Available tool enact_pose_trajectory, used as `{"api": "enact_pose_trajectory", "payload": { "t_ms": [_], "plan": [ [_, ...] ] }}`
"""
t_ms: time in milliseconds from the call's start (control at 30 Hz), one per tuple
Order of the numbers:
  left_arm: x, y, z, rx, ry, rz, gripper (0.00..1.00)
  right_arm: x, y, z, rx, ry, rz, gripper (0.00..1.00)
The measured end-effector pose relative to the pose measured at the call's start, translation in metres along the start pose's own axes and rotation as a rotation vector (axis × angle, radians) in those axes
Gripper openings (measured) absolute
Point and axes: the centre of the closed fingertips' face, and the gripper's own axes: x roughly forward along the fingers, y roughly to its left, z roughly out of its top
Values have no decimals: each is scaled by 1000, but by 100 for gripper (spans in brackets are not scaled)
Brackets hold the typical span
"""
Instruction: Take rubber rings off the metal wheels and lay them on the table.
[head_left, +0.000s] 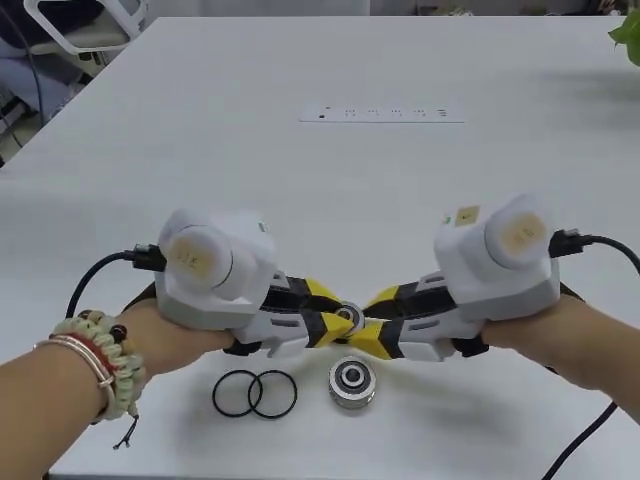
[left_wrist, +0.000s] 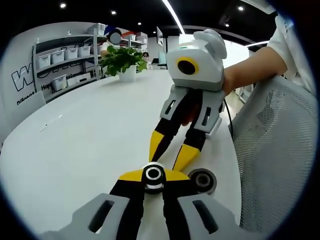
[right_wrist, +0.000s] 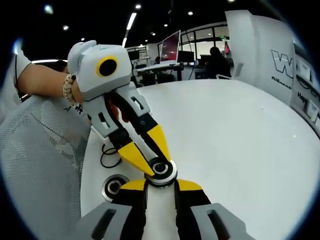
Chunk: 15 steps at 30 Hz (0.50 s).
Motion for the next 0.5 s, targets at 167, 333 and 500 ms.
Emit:
{"api": "enact_pose_trajectory", "payload": {
  "t_ms": [167,333,500],
  "plan": [
    [1,0,0,-4,-4,2,8,-1,0,-1,-37,13,-1,15],
    [1,-1,1,-4,-5,4,8,-2,-1,-4,-73,33,-8,9],
    [1,0,0,-4,-5,7,8,-3,-3,-5,-90,44,-17,2]
  ]
}}
